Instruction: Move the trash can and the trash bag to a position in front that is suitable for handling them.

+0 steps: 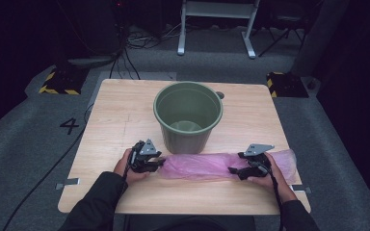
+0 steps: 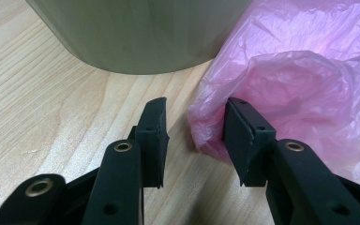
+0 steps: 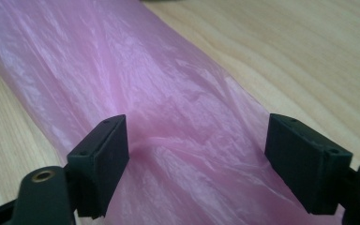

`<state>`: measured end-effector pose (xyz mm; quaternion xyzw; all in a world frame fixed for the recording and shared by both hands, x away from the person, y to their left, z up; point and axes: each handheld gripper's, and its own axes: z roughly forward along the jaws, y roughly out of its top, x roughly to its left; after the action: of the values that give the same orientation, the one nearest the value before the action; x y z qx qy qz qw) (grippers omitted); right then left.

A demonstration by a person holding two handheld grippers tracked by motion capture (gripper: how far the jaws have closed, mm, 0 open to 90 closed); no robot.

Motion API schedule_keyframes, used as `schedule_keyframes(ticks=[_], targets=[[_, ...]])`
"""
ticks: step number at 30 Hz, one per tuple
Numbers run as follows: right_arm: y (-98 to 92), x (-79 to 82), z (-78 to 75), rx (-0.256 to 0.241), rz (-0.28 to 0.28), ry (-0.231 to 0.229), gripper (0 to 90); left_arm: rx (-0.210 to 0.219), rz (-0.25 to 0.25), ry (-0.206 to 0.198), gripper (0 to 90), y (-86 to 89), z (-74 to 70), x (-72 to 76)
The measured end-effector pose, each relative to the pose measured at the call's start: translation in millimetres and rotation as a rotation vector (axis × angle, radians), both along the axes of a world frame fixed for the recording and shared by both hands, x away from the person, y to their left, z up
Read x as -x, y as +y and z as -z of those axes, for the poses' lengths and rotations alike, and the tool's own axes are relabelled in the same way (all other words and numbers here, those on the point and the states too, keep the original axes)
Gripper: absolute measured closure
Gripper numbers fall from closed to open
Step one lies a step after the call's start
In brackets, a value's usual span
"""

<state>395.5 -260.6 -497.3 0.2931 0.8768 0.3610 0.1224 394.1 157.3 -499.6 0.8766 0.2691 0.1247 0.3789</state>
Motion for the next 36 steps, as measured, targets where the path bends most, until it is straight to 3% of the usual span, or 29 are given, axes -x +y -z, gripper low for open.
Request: schedule_keyframes(ticks=[3, 8, 11, 14, 20, 23, 27, 36], targets=[[-0.8, 0.4, 0.6, -0.002, 0.014, 0.001, 26.2, 0.003, -0.01, 0.003, 59.4, 0.4, 0.1, -0.5], [-1.3, 5.4, 0.2, -0.019, 0.004, -0.022, 44.6, 0.003, -0.032, 0.0, 54.9, 1.7, 0.5, -2.4], [-1.6, 8.5, 1.4, -0.038, -0.002, -0.028, 51.1, -0.001, -0.052, -0.009, 51.4, 1.2, 0.6, -3.1], [-1.2, 8.9, 1.2, -0.041, 0.033, -0.029, 56.7, -0.009, -0.067, -0.021, 51.5, -0.4, 0.5, -3.7], [2.6, 6.0, -0.8, -0.023, 0.074, -0.024, 61.7, -0.011, -0.096, -0.041, 53.0, -7.3, 1.3, -11.6], [2.2, 1.8, -1.0, -0.024, 0.062, -0.023, 66.8, -0.005, -0.106, -0.048, 54.1, -12.7, 2.1, -17.2], [-1.0, -3.0, 0.6, -0.04, 0.046, -0.03, 67.0, -0.01, -0.122, -0.054, 53.4, -21.5, 2.1, -24.2], [-7.8, -11.7, 1.0, -0.042, 0.086, -0.037, 66.9, -0.01, -0.188, -0.047, 49.6, -35.3, 1.8, -45.0]])
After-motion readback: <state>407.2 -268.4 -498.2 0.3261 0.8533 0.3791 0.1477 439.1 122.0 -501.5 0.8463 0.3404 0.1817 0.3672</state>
